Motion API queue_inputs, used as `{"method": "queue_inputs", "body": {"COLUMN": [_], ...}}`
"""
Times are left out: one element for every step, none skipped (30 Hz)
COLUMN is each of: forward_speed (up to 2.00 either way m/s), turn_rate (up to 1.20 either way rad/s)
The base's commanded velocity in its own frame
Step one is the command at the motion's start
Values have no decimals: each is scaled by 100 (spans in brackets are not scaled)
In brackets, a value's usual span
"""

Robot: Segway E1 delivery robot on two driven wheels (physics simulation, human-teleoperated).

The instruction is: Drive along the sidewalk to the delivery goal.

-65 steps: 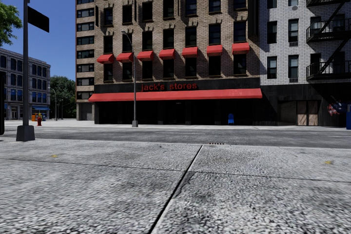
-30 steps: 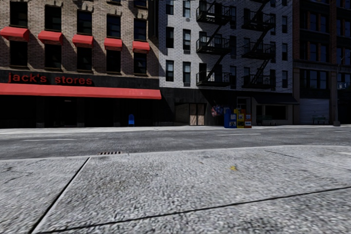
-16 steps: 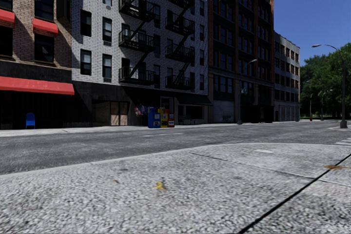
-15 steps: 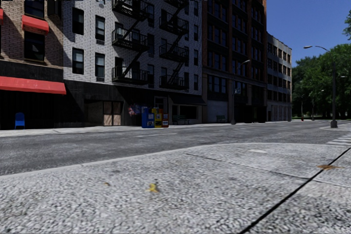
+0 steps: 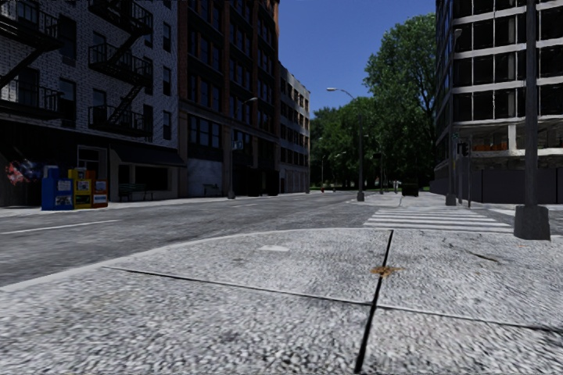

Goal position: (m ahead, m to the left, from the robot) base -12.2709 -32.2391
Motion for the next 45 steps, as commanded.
{"method": "queue_inputs", "body": {"forward_speed": [168,167,167,167,167,167,167,167,167,167,167,167,167,167,167,167,167,166,166,166,166,166,166,166,166,166,166,166,166,166,166,166,166,166,166,166,166,166,166,166,166,166,166,166,166], "turn_rate": [-100,-100,-100,-100,-100,-100,-100,-99,-99,-99,-99,-99,-99,-99,-99,-99,-99,-99,-99,-99,-99,-99,-99,-99,-99,-99,-99,-99,-99,-99,-99,-99,-99,-99,-99,-99,-99,-99,-99,-99,-99,-99,-92,-92,-11]}}
